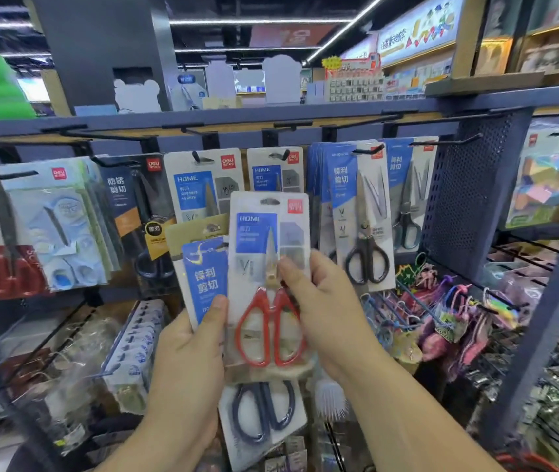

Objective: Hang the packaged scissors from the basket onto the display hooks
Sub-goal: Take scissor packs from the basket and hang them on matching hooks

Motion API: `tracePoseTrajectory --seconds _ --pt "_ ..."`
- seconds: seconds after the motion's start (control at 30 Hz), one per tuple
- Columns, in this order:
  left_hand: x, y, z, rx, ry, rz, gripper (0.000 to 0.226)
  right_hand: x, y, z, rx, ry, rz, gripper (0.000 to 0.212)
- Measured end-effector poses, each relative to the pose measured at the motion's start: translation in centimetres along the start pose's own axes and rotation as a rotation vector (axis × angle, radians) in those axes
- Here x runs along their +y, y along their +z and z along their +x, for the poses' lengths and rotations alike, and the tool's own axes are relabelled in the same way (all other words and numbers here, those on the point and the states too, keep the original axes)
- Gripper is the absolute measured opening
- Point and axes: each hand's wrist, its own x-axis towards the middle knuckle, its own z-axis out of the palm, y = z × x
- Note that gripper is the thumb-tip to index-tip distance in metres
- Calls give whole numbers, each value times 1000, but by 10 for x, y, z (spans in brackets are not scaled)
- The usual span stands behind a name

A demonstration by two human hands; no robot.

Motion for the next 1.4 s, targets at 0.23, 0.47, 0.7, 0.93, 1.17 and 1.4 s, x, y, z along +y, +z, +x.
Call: tracePoseTrajectory --seconds 0.23,0.47,0.7,0.93,1.17,1.4 --pt "7 -12 6 115 65 26 21 -30 -22 33 70 -70 4 21" --pt "16 -32 12 193 56 -60 23 -27 -15 56 53 -144 -149 35" --pt "27 -38 12 132 63 -114 25 -9 -7 95 235 -65 -297 36" --pt "34 -41 11 63 63 -146 23 2 14 130 314 40 -488 29" --pt "35 -49 15 89 66 -147 28 12 26 104 312 -48 -338 32" --pt "25 -39 17 49 52 -150 21 7 25 1 -12 -39 -238 50"
